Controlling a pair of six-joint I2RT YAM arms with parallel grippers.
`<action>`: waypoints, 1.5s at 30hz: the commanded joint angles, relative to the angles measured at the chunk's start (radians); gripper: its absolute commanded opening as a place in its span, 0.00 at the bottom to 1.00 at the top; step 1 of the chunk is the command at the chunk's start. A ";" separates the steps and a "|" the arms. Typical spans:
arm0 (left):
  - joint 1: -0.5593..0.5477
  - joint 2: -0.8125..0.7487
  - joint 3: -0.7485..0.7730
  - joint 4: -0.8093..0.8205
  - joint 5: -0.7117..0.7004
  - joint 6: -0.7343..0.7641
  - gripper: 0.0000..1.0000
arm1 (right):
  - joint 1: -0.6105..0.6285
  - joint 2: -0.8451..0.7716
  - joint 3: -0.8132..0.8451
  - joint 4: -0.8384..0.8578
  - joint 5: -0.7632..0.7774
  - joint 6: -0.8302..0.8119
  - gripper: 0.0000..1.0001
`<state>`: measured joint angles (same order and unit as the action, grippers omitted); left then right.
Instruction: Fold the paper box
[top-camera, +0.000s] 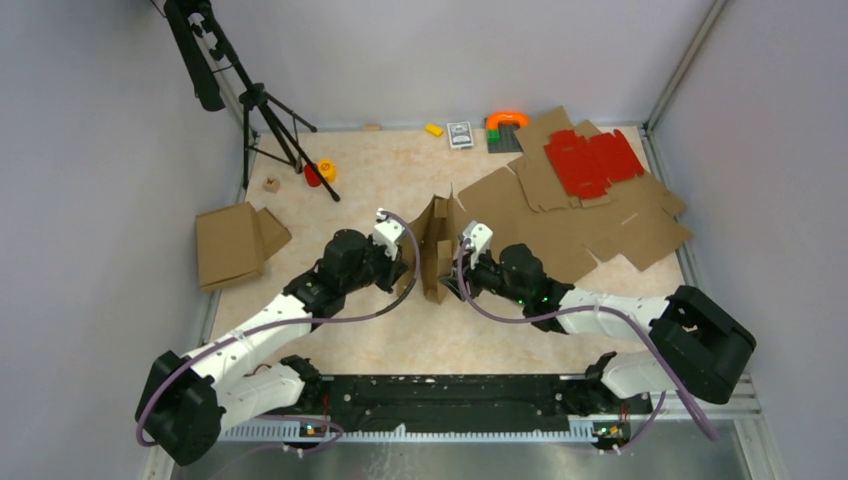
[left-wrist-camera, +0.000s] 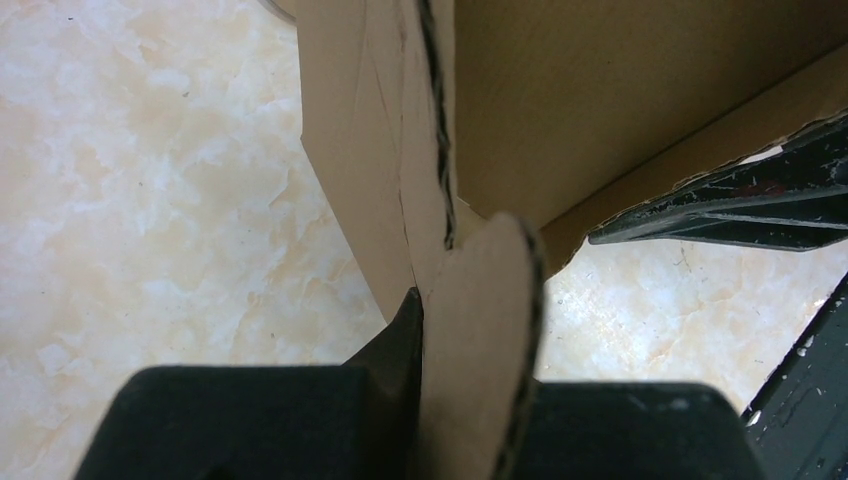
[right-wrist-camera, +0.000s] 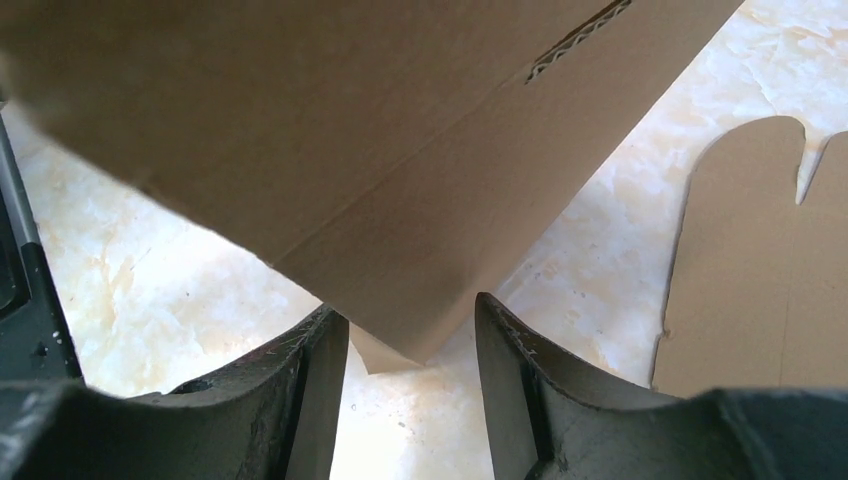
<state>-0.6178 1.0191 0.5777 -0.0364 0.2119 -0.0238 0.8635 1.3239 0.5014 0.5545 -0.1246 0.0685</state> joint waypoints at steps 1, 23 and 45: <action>-0.017 0.012 -0.001 -0.029 0.123 -0.063 0.00 | 0.002 0.002 0.010 0.095 0.003 -0.030 0.51; -0.017 -0.010 -0.007 -0.030 0.123 -0.165 0.00 | -0.016 0.026 0.000 0.102 0.140 0.049 0.24; 0.083 -0.032 -0.002 -0.037 0.139 -0.245 0.00 | -0.115 0.022 -0.064 0.263 -0.236 0.086 0.45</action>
<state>-0.5350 0.9962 0.5777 -0.0532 0.2485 -0.2306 0.7494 1.3228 0.4187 0.7582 -0.2485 0.1696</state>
